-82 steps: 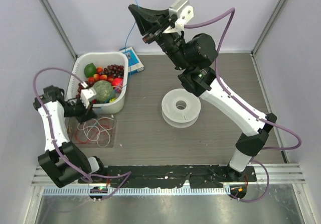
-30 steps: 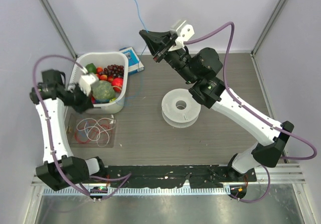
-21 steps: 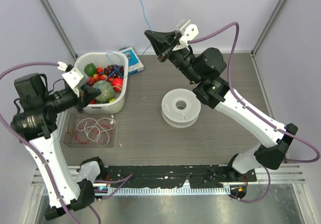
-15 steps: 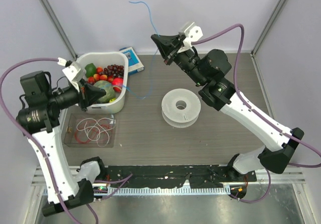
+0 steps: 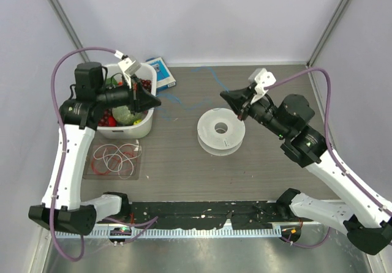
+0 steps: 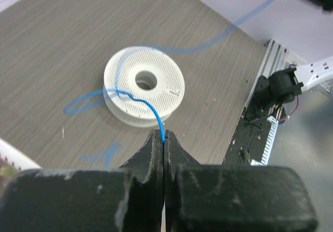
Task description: Wrap the cables
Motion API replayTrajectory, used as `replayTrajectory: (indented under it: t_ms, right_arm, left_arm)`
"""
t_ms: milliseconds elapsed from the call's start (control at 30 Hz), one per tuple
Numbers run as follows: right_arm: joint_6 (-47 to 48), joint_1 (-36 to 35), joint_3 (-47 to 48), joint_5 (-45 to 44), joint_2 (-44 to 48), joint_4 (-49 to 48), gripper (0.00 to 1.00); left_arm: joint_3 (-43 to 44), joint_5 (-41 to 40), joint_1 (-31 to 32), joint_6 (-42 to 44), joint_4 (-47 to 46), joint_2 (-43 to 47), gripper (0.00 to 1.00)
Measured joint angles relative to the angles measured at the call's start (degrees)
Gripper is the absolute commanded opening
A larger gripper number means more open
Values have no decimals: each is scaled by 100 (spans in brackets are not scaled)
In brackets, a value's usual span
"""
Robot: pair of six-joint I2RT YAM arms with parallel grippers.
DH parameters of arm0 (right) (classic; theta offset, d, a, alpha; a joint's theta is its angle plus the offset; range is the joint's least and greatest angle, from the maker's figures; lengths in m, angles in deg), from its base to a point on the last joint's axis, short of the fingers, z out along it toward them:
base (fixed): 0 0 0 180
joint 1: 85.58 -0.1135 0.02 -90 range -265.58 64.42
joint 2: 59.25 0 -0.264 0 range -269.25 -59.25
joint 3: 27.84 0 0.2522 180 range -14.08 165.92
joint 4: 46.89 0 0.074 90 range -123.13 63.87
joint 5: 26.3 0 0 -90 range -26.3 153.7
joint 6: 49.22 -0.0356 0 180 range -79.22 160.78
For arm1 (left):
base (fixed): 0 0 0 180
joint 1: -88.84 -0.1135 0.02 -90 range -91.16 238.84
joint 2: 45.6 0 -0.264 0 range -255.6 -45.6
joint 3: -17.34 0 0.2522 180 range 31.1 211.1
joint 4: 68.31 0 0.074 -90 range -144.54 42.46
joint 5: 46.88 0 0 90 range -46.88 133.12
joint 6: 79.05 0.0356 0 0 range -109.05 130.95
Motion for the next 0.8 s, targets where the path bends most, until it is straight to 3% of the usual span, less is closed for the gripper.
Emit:
replayTrajectory:
  t_ms: [200, 367, 533, 800]
  right_arm:
    - [-55, 0, -448, 188, 354, 643, 1]
    - [-39, 0, -468, -107, 256, 658, 1]
    - [-22, 0, 240, -369, -140, 479, 1]
    - [-42, 0, 1394, -575, -400, -184, 1]
  left_arm:
    - [387, -20, 682, 48, -457, -483, 0]
    - [260, -682, 2131, 1222, -50, -396, 0]
    - [-1010, -1834, 3204, 2247, -28, 20, 0]
    - [-2540, -3399, 3534, 3141, -643, 44, 0]
